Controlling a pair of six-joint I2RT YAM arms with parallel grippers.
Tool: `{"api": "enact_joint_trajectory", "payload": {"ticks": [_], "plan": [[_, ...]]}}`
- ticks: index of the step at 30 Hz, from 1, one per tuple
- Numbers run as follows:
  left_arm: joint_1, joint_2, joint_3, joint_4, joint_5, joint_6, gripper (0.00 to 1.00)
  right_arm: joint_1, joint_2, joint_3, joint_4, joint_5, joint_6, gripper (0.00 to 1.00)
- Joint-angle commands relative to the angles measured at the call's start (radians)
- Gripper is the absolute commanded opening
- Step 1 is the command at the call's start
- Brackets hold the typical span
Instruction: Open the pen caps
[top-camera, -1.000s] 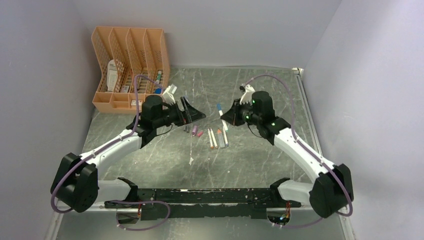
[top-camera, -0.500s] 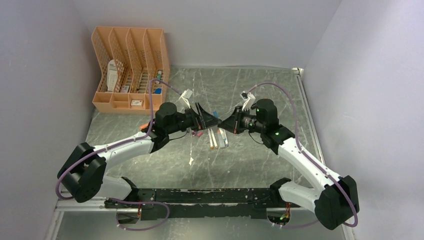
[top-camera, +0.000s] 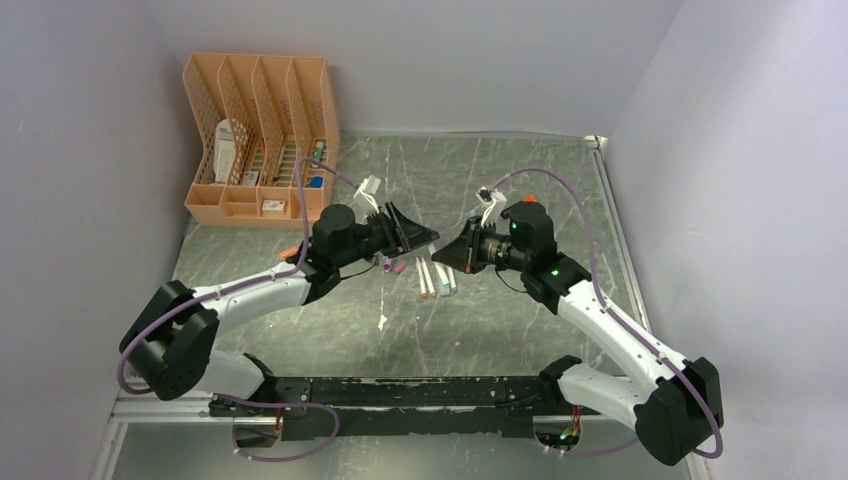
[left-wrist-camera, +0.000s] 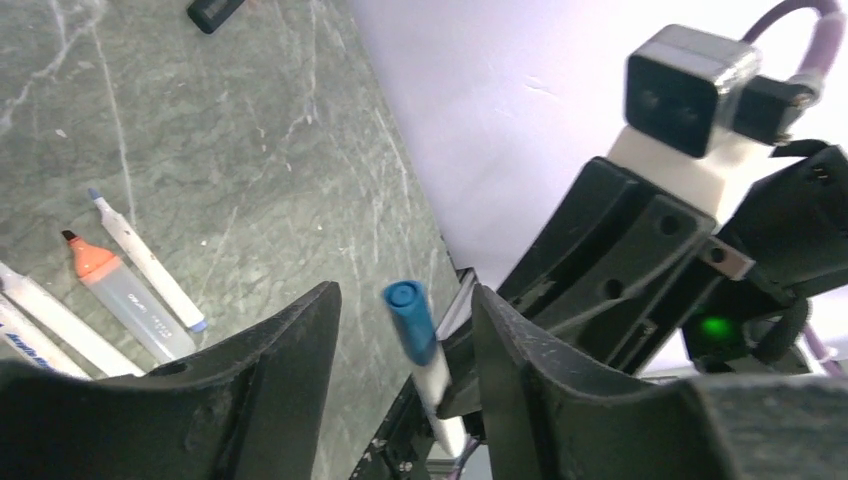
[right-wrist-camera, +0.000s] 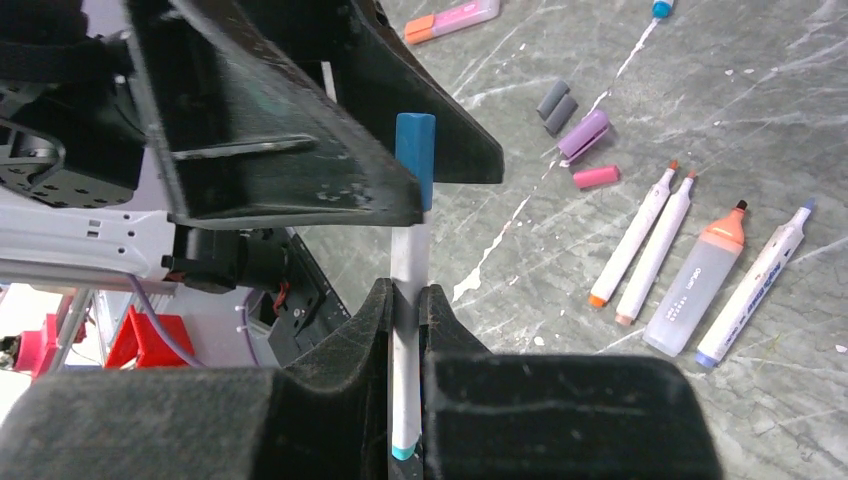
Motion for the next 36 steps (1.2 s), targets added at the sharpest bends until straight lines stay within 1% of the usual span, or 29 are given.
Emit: {"api": "enact_joint_trajectory", "payload": {"ticks": [1, 5, 7, 8, 9, 10, 11, 12, 13, 14, 16, 19, 25, 27, 28, 30, 31, 32, 36], "plan": [[-0.008, 0.028, 0.028, 0.049, -0.01, 0.005, 0.56, 0.002, -0.022, 0.014, -0.016, 0.013, -0.006, 0.0], [-0.016, 0.034, 0.039, 0.013, -0.009, 0.02, 0.38, 0.003, -0.02, 0.02, -0.017, 0.015, -0.005, 0.0], [-0.018, 0.033, 0.037, -0.004, -0.012, 0.024, 0.22, 0.002, -0.016, 0.023, -0.021, 0.016, -0.004, 0.0], [-0.018, 0.032, 0.036, -0.009, -0.013, 0.024, 0.17, 0.003, -0.014, 0.025, -0.022, 0.015, -0.006, 0.0], [-0.019, 0.031, 0.038, -0.019, -0.017, 0.027, 0.13, 0.003, -0.013, 0.027, -0.026, 0.016, -0.009, 0.0], [-0.018, 0.029, 0.041, -0.027, -0.018, 0.031, 0.11, 0.002, -0.01, 0.03, -0.034, 0.018, -0.012, 0.03], [-0.018, 0.028, 0.044, -0.031, -0.017, 0.035, 0.1, 0.003, -0.007, 0.037, -0.043, 0.021, -0.017, 0.13], [-0.019, 0.028, 0.048, -0.039, -0.016, 0.04, 0.1, 0.003, 0.0, 0.045, -0.056, 0.023, -0.03, 0.2], [-0.019, 0.027, 0.052, -0.049, -0.016, 0.045, 0.1, 0.004, 0.011, 0.056, -0.073, 0.031, -0.041, 0.27], [-0.02, 0.028, 0.055, -0.054, -0.016, 0.046, 0.09, 0.003, 0.022, 0.068, -0.091, 0.043, -0.052, 0.3], [-0.019, 0.028, 0.054, -0.05, -0.014, 0.044, 0.09, 0.003, 0.046, 0.083, -0.106, 0.054, -0.063, 0.33], [-0.019, 0.029, 0.052, -0.043, -0.012, 0.038, 0.08, 0.004, 0.071, 0.09, -0.092, 0.045, -0.065, 0.35], [-0.02, 0.033, 0.055, -0.029, -0.025, 0.026, 0.07, 0.02, 0.105, 0.068, -0.063, 0.01, -0.056, 0.36], [-0.019, 0.044, 0.062, -0.02, -0.024, 0.02, 0.07, 0.033, 0.105, 0.055, -0.051, 0.014, -0.051, 0.35], [-0.02, 0.052, 0.064, -0.012, -0.023, 0.016, 0.07, 0.04, 0.103, 0.045, -0.041, 0.019, -0.047, 0.3], [-0.02, 0.067, 0.072, 0.002, -0.018, 0.012, 0.07, 0.048, 0.094, 0.021, -0.01, 0.017, -0.031, 0.15], [-0.019, 0.072, 0.076, 0.005, -0.019, 0.012, 0.07, 0.052, 0.09, 0.01, -0.005, 0.017, -0.025, 0.06], [-0.02, 0.076, 0.08, 0.005, -0.026, 0.016, 0.07, 0.056, 0.087, 0.0, -0.006, 0.021, -0.02, 0.0], [-0.013, 0.087, 0.113, -0.027, -0.06, 0.054, 0.07, 0.08, 0.042, -0.05, -0.016, 0.037, 0.012, 0.0]]}}
